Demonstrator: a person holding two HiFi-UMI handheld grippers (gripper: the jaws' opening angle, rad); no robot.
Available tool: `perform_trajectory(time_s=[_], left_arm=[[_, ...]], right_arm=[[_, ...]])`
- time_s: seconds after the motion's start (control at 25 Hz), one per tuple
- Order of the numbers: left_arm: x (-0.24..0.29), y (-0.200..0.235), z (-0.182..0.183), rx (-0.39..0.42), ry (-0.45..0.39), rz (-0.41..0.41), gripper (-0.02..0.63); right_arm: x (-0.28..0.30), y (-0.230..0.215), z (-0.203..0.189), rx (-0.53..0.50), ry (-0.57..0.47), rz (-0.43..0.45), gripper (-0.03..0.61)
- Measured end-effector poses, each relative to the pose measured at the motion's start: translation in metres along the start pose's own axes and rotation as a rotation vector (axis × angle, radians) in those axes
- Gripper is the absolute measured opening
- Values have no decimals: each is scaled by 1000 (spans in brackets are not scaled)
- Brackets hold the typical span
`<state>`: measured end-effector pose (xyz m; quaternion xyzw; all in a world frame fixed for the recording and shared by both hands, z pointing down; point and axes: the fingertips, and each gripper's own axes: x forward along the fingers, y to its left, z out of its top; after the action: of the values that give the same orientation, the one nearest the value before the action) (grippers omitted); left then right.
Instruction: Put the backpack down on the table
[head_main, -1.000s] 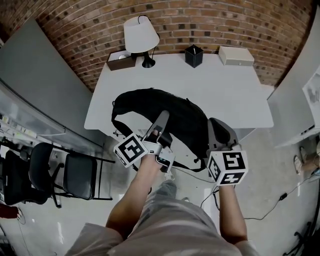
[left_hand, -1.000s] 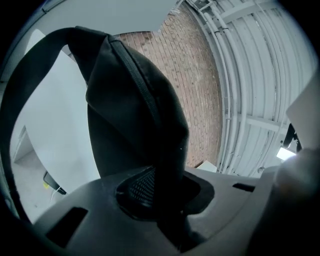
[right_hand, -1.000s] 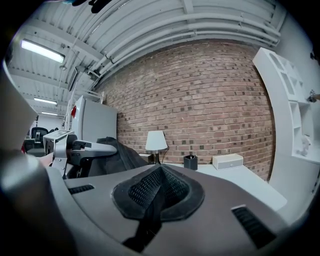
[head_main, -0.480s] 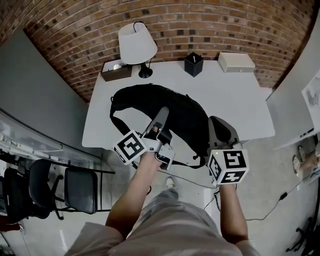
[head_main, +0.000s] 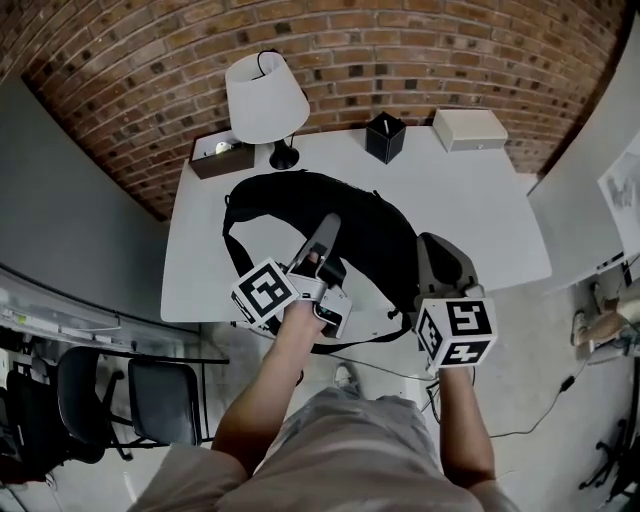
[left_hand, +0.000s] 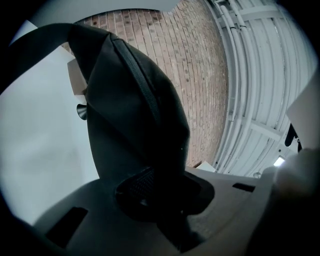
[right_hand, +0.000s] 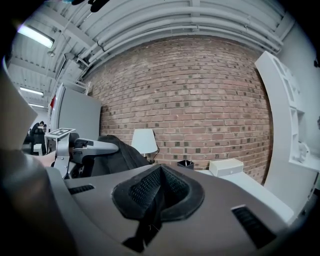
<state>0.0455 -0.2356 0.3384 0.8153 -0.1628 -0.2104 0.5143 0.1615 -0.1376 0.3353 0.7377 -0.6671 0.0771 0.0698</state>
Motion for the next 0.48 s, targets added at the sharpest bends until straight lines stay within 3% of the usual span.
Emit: perform_trajectory(time_s=[0.28,0.48], left_arm=[[16,15,8,-58,7,-26,60],[26,37,12,-15,19,25,60]], right_arm=[[18,-1,-7,4,18,-22,0],[33,-7,-7,3,15,-23,0]])
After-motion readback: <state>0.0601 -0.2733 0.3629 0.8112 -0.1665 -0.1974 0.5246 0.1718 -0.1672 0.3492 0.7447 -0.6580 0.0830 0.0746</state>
